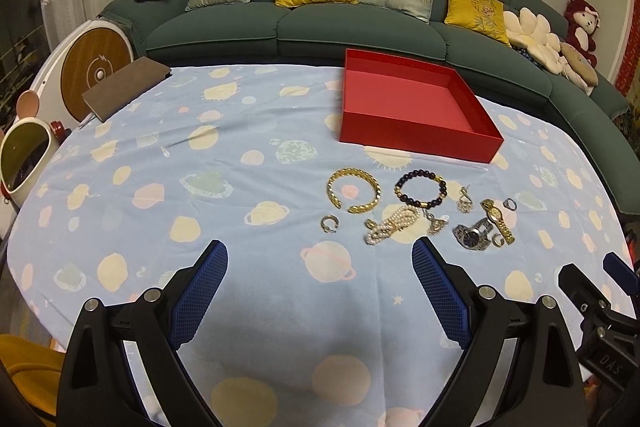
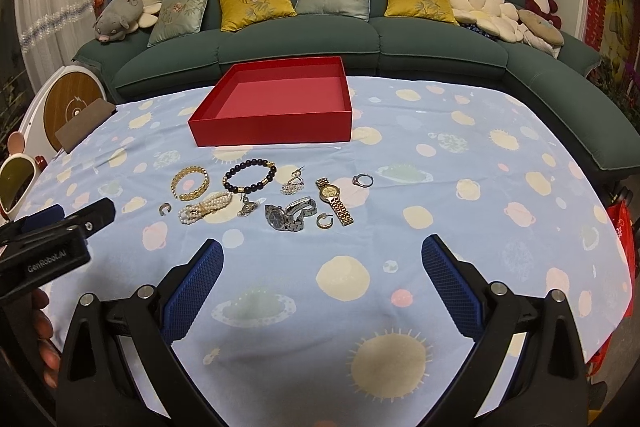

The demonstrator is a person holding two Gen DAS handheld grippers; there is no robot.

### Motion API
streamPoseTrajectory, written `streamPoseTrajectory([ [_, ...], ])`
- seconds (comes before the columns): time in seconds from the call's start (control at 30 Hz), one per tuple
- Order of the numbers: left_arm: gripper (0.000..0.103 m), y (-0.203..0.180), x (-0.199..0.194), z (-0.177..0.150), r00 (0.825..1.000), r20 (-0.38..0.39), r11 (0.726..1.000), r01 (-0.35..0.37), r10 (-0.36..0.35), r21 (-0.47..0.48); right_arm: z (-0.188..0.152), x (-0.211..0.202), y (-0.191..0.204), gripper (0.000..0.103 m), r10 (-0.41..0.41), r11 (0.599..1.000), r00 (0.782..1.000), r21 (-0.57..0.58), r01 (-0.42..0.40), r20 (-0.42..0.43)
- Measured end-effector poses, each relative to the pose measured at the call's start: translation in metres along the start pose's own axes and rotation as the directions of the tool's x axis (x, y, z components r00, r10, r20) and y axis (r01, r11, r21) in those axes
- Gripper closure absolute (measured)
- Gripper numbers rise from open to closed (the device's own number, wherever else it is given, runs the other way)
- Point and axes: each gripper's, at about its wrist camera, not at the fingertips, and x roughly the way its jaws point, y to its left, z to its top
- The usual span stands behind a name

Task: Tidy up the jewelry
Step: 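Grasp the gold cuff bracelet with the left tool while the right tool grasps the gold watch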

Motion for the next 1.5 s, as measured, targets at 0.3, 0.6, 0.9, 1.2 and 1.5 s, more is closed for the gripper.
streamPoseTrajectory([
  [0.3,0.012,0.011,0.026,0.040,0.998,-0.058,0.991,0.033,-0.026,0.128,0.034,0.043,-0.016,0.028,0.089,0.995,0.990,-0.042,-0.094,-0.106],
  [0.6,0.012,0.022,0.073,0.029,0.992,-0.126,0.996,0.039,-0.028,0.083,0.031,0.091,-0.031,0.037,0.099,0.995,0.984,0.029,-0.095,-0.149],
  [0.9,0.012,0.009,0.082,0.028,0.991,-0.115,0.991,0.084,-0.073,0.101,0.028,0.123,-0.023,0.052,0.069,0.998,0.982,-0.002,-0.070,-0.178],
  [1.2,0.012,0.007,0.092,0.025,0.988,-0.134,0.990,0.089,-0.075,0.107,0.029,0.150,-0.018,0.063,0.056,0.998,0.979,-0.022,-0.062,-0.198],
  [1.5,0.012,0.012,0.091,0.025,0.987,-0.132,0.989,0.105,-0.091,0.101,0.031,0.157,-0.015,0.081,0.070,0.997,0.976,-0.015,-0.075,-0.208],
])
